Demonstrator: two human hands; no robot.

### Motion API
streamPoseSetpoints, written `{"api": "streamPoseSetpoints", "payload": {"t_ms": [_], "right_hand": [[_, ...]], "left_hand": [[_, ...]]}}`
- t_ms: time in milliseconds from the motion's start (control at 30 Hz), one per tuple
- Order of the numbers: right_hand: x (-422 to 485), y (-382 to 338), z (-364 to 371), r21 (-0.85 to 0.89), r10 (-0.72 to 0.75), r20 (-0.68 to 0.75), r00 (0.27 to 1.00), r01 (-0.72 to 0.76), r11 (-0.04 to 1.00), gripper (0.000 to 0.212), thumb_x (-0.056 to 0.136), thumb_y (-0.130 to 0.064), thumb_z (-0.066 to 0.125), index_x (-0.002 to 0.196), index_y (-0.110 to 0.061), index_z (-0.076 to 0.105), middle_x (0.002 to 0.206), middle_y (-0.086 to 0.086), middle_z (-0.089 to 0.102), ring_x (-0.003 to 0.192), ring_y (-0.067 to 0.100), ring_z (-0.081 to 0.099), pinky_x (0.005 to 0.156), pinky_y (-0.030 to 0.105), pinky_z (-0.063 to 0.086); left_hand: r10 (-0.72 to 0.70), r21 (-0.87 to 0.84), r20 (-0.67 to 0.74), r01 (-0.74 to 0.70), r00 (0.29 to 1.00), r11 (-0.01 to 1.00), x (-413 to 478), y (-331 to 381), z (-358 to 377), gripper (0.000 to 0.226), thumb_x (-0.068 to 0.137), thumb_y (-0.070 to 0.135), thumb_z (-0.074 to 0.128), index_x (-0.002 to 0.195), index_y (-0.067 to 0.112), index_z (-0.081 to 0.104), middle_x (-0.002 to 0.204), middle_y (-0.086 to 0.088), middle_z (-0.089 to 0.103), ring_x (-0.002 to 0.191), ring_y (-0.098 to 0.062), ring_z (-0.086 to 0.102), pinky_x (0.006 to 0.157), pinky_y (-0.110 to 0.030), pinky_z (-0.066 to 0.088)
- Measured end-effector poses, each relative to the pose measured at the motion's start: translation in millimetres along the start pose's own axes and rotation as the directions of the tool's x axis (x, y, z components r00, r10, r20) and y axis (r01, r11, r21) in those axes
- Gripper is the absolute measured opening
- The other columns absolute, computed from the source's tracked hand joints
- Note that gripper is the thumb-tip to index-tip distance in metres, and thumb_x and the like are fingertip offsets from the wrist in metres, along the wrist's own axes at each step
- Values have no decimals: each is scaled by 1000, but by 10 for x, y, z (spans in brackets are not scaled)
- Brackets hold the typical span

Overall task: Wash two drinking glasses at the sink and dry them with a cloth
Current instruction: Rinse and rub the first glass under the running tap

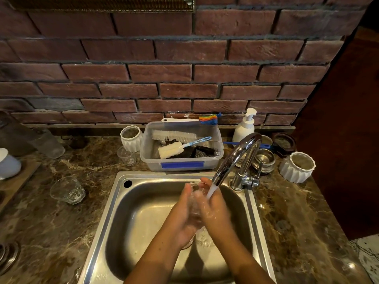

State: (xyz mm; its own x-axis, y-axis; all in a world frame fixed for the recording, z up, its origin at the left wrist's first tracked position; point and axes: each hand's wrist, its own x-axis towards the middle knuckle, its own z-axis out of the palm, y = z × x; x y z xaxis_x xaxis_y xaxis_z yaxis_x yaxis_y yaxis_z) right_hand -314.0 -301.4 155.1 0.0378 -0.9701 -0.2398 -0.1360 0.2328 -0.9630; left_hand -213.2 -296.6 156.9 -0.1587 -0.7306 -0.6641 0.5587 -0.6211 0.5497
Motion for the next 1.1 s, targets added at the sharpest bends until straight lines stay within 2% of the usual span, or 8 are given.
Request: {"api": "streamPoseSetpoints", "payload": {"t_ms": [100, 233, 333, 467, 633, 767, 933, 1100], "right_hand": [[-80, 23, -9, -64, -86, 127, 988, 95, 993, 74, 83, -38, 72, 146, -35, 34, 134, -14, 53, 120, -1, 57, 101, 29, 52], [53, -82, -142, -160, -94, 136, 986, 116, 980, 34, 80, -41, 75, 106, -31, 56, 95, -3, 67, 93, 17, 69, 88, 48, 59], [115, -130, -190, -84, -137, 86, 987, 144, 986, 28, 77, -48, 76, 85, -23, 66, 77, 2, 71, 80, 23, 73, 81, 54, 59], [219, -148, -175, -60, -63, 44, 997, 65, 996, 34, 70, -55, 76, 85, -26, 72, 78, -4, 76, 79, 9, 74, 79, 40, 61], [421, -133, -208, -284, -91, 20, 996, 93, 954, 33, 92, -35, 67, 60, -29, 57, 58, -7, 59, 60, 6, 59, 69, 28, 45], [407, -91, -231, -160, -68, -34, 997, 62, 985, 25, 93, -34, 68, 68, -34, 67, 68, -3, 72, 63, 5, 69, 65, 31, 53], [287, 17, -181, 35, -1, -152, 988, 6, 999, 27, 99, -16, 59, 87, -39, 69, 84, -11, 75, 84, 5, 71, 68, 29, 57], [-11, 123, -121, -40, -160, 69, 985, 163, 986, 43, 84, -55, 68, 118, -62, 43, 127, -8, 55, 113, 3, 62, 85, 26, 58]], "left_hand": [[-50, -107, 14, 51, 999, 993, 1, -22, -64, 61, 91, 58, 59, 123, 7, 70, 118, -21, 73, 106, -35, 73, 83, -46, 59], [-71, -134, 11, 72, 997, 988, 9, -43, -124, 61, 87, 56, 64, 124, 8, 71, 123, -21, 71, 113, -36, 69, 105, -51, 48], [-57, -112, 78, 66, 995, 992, 8, -26, -112, 55, 90, 57, 56, 117, 14, 76, 128, -19, 69, 115, -33, 69, 97, -47, 54], [-62, -70, 111, 70, 992, 995, 3, -58, -111, 58, 91, 62, 51, 121, 18, 74, 129, -15, 69, 114, -28, 70, 102, -40, 49], [54, 169, 65, -64, 996, 984, 57, -105, -95, 56, 92, 66, 42, 124, 25, 62, 102, -11, 79, 94, -36, 74, 80, -46, 62], [96, 338, 57, -110, 994, 935, 63, -118, 29, 62, 74, 77, 64, 112, 28, 60, 100, -4, 76, 95, -30, 71, 82, -45, 58], [49, 101, 84, -57, 995, 993, 70, -146, -44, 54, 86, 57, 66, 124, 19, 67, 120, -16, 73, 107, -32, 72, 99, -54, 52], [37, 1, 65, -38, 997, 999, 135, -139, -98, 48, 93, 56, 55, 112, 18, 78, 122, -19, 72, 117, -33, 68, 104, -52, 50]]}}
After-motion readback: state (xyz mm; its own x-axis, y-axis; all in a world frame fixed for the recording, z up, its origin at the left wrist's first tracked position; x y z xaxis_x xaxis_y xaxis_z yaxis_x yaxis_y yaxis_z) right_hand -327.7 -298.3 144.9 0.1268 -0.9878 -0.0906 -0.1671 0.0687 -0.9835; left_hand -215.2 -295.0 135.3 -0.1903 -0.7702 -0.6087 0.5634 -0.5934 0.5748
